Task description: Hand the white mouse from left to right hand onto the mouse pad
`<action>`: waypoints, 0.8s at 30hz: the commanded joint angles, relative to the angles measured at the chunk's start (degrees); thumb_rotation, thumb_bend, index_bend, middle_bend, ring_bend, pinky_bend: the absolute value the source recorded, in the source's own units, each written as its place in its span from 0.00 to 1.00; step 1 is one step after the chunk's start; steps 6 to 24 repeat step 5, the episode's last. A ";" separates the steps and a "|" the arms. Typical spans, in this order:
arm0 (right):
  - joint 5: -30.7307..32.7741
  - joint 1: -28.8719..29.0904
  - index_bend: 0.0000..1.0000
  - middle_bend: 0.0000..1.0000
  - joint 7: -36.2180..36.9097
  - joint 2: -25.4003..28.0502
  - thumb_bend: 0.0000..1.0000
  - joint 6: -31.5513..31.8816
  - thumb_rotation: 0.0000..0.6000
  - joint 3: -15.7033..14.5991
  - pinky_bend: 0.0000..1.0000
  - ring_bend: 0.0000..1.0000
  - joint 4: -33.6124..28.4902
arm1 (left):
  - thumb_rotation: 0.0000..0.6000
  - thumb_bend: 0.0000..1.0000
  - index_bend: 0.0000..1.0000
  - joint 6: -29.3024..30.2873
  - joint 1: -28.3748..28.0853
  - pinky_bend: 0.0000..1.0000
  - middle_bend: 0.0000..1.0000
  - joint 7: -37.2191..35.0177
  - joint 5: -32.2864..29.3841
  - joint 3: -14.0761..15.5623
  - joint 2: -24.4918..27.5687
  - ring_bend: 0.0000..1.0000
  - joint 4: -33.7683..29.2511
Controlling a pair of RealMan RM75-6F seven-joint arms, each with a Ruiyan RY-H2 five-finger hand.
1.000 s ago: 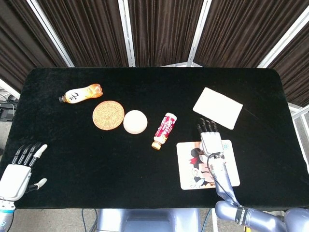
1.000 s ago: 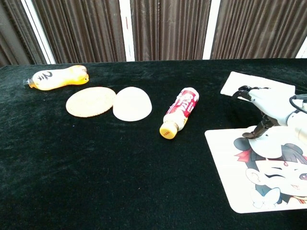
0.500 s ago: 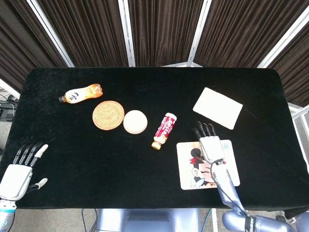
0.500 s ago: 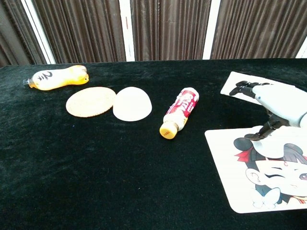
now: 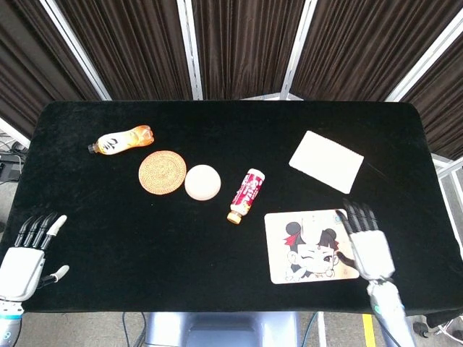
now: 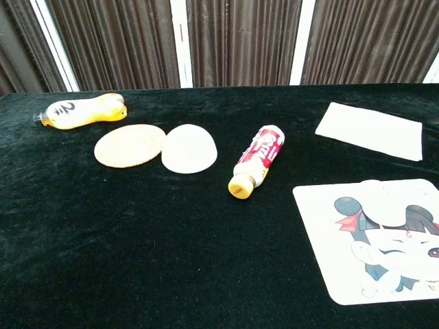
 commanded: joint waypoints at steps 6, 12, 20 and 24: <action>-3.67 -7.00 0.12 0.00 10.99 0.62 0.10 7.72 1.00 -2.38 0.00 0.00 9.63 | 1.00 0.08 0.00 0.27 0.63 0.00 0.00 1.22 0.04 0.44 -0.56 0.00 0.13; -3.67 -7.00 0.12 0.00 10.99 0.62 0.10 7.72 1.00 -2.38 0.00 0.00 9.63 | 1.00 0.08 0.00 0.27 0.63 0.00 0.00 1.22 0.04 0.44 -0.56 0.00 0.13; -3.67 -7.00 0.12 0.00 10.99 0.62 0.10 7.72 1.00 -2.38 0.00 0.00 9.63 | 1.00 0.08 0.00 0.27 0.63 0.00 0.00 1.22 0.04 0.44 -0.56 0.00 0.13; -3.67 -7.00 0.12 0.00 10.99 0.62 0.10 7.72 1.00 -2.38 0.00 0.00 9.63 | 1.00 0.08 0.00 0.27 0.63 0.00 0.00 1.22 0.04 0.44 -0.56 0.00 0.13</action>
